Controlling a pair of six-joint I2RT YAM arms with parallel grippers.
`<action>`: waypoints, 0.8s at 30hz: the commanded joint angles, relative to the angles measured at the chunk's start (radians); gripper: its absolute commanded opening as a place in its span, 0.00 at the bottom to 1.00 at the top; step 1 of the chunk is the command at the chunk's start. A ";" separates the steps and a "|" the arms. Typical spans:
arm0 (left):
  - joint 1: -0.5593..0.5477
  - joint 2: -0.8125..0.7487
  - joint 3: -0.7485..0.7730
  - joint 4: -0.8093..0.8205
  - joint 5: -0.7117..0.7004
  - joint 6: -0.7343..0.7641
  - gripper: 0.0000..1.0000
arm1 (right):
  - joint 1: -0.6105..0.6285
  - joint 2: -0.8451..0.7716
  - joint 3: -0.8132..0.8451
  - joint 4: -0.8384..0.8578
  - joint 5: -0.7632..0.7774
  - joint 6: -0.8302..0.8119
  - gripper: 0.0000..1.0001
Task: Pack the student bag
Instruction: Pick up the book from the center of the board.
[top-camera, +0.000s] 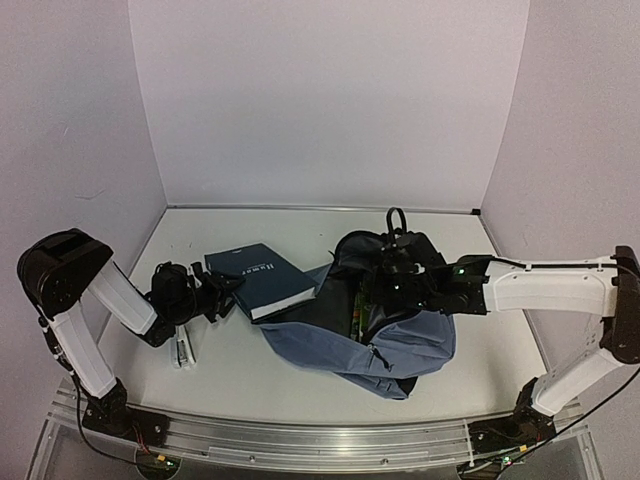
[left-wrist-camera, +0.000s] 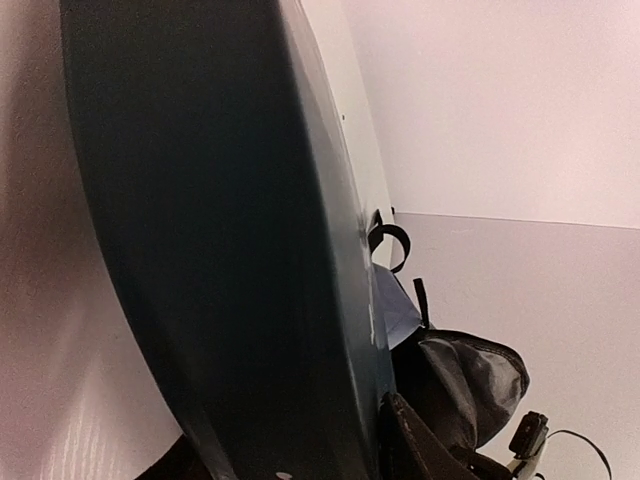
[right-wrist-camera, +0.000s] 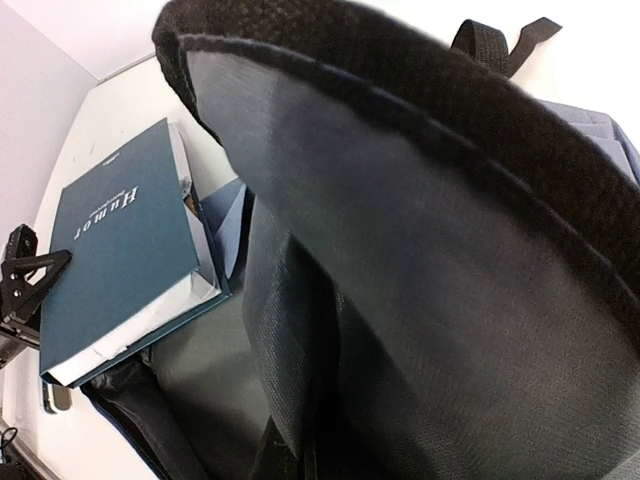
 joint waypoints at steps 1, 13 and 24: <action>0.001 -0.053 0.030 0.038 0.050 0.042 0.42 | -0.005 -0.065 0.011 0.000 0.028 -0.009 0.00; 0.001 -0.528 0.234 -0.640 0.206 0.369 0.40 | -0.005 -0.079 0.043 -0.024 0.048 -0.031 0.00; 0.000 -0.567 0.380 -1.000 0.573 0.500 0.38 | -0.004 -0.090 0.093 -0.043 0.050 -0.065 0.00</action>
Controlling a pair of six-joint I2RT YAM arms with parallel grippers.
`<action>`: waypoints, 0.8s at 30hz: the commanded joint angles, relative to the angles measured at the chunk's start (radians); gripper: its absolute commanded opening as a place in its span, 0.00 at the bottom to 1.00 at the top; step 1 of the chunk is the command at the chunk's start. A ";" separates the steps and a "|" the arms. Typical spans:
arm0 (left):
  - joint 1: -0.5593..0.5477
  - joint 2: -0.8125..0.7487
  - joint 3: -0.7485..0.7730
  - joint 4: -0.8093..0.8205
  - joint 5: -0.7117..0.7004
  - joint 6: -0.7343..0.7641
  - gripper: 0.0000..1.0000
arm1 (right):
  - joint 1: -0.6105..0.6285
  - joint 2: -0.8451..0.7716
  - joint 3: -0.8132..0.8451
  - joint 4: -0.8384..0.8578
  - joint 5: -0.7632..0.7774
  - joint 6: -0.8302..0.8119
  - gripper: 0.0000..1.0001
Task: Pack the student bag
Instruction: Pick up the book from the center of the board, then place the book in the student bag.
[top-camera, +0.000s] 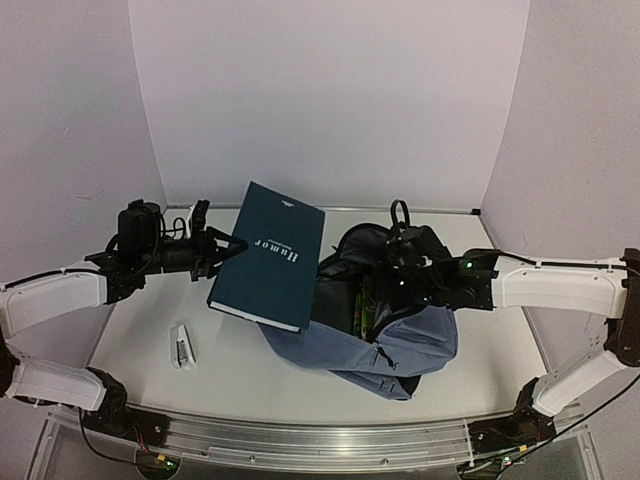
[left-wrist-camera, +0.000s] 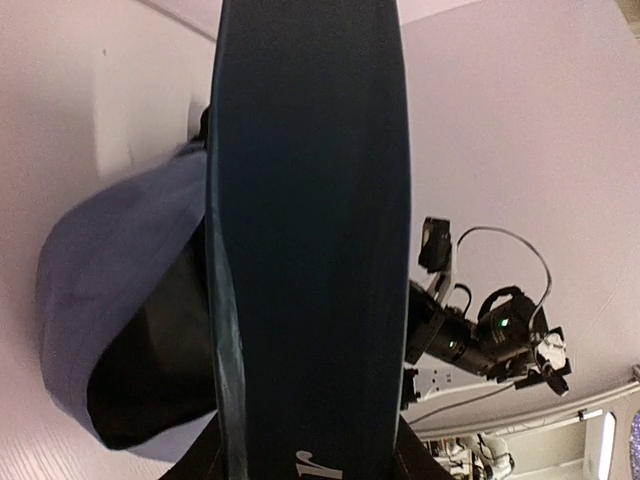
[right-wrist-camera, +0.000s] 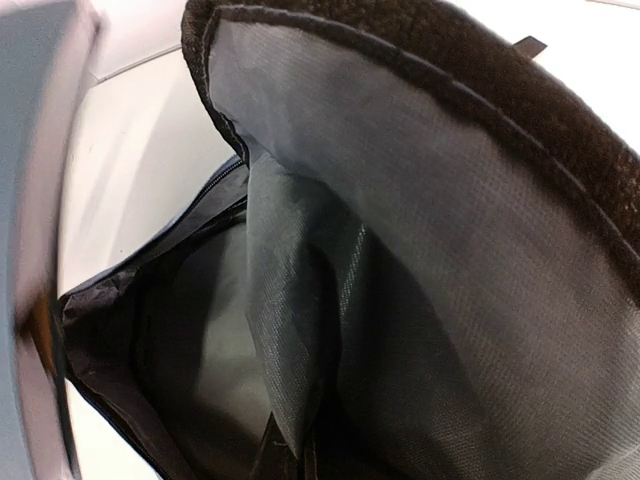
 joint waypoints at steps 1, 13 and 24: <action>-0.001 0.020 0.090 -0.233 0.230 0.126 0.38 | -0.004 -0.062 0.067 0.019 0.036 -0.026 0.00; -0.017 0.188 0.187 -0.404 0.484 0.262 0.36 | -0.003 -0.102 0.101 0.001 -0.044 -0.168 0.00; -0.173 0.453 0.391 -0.475 0.495 0.328 0.38 | 0.005 -0.102 0.131 -0.001 -0.145 -0.261 0.00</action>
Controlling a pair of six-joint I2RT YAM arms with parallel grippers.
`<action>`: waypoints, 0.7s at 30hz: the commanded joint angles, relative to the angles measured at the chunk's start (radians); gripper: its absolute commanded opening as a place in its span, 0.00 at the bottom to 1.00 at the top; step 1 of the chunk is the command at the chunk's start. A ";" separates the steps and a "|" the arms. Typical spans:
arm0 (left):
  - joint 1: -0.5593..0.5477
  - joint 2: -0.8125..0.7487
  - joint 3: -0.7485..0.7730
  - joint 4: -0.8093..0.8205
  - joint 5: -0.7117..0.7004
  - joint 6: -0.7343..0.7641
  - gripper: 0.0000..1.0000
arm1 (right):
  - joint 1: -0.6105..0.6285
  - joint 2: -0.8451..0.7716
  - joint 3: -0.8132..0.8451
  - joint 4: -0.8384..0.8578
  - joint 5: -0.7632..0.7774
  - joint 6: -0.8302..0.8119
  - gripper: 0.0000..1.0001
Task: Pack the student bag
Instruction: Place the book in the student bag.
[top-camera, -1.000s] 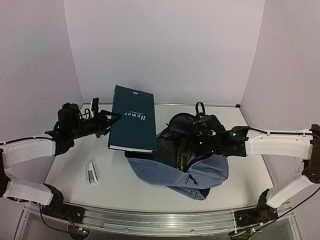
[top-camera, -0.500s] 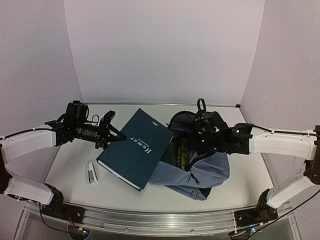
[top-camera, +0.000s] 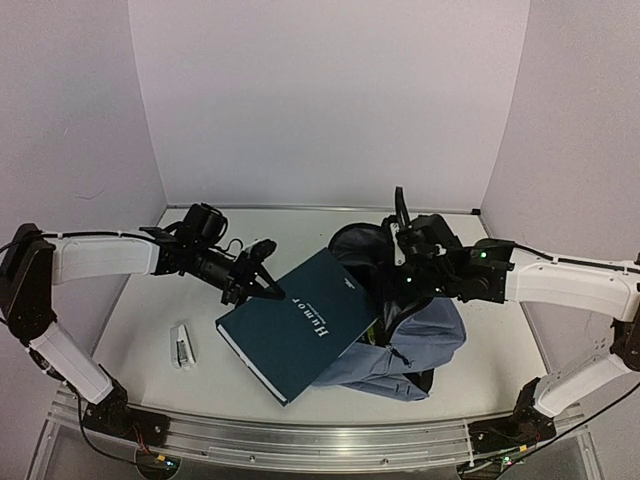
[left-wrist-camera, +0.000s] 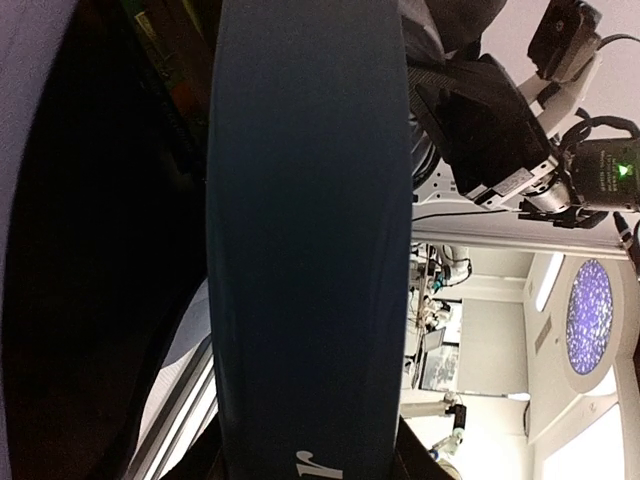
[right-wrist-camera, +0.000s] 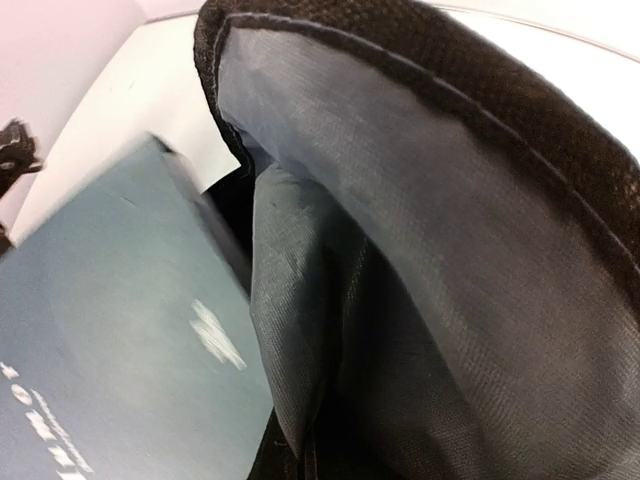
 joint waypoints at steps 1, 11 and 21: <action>-0.035 0.086 0.116 -0.016 0.056 0.043 0.38 | 0.008 -0.047 0.079 0.096 -0.032 -0.047 0.00; -0.060 0.301 0.201 0.037 0.074 -0.004 0.38 | 0.011 -0.047 0.101 0.096 -0.026 -0.049 0.00; -0.060 0.421 0.292 0.307 -0.025 -0.140 0.39 | 0.024 -0.022 0.077 0.116 -0.051 -0.031 0.00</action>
